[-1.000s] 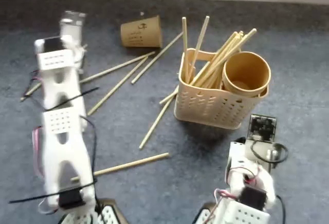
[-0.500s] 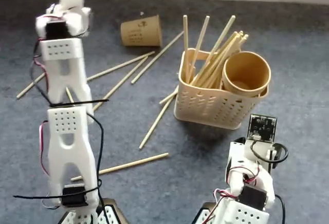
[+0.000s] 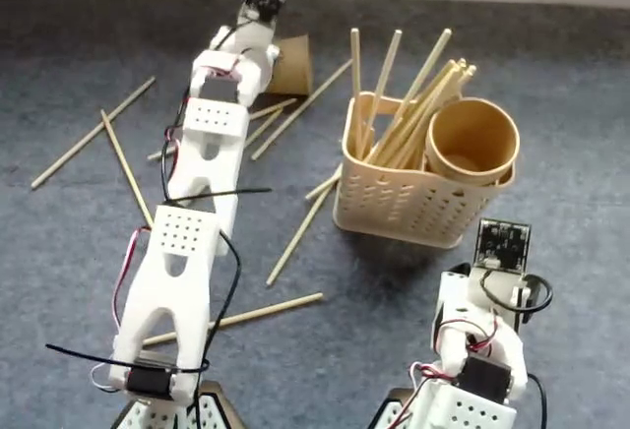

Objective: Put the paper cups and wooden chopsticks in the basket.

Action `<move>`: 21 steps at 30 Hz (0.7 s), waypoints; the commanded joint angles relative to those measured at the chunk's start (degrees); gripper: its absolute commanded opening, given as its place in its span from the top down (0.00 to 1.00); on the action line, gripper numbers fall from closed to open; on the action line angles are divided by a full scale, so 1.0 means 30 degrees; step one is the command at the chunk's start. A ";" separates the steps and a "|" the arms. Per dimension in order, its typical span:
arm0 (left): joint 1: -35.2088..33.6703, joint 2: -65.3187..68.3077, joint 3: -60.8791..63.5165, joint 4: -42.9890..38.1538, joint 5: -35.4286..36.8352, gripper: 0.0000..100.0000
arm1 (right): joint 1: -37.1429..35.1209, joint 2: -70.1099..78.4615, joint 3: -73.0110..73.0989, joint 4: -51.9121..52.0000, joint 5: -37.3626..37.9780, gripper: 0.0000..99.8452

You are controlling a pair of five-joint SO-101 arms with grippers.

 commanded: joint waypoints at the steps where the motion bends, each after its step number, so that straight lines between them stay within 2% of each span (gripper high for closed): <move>1: -0.0366 -0.0601 -0.2828 0.8879 -0.0293 0.88 | -0.0161 -0.0103 0.1919 -0.0571 0.0293 0.66; 4: -0.0864 -0.2857 -0.2886 1.5531 -0.0293 0.88 | -0.0161 -0.0103 0.1919 -0.1040 0.0293 0.66; 5: -0.1158 -0.3824 -0.2535 1.6879 -0.0205 0.88 | -0.0161 -0.0103 0.1919 -0.1070 0.0293 0.66; 8: -0.3297 -0.6491 -0.1333 1.6469 -0.0234 0.92 | -0.0132 -0.0103 0.1919 -0.0982 0.0293 0.66; 13: -0.5143 -1.1531 -0.0747 1.6440 -0.0176 0.87 | -0.0132 -0.0103 0.1919 -0.0982 0.0293 0.66; 17: -0.4996 -1.3641 -0.0601 1.6205 -0.0147 0.87 | -0.0132 -0.0103 0.1919 -0.0982 0.0293 0.66; 21: -0.3795 -1.2059 -0.0278 1.4066 -0.0147 0.86 | -0.0132 -0.0103 0.1919 -0.0982 0.0293 0.66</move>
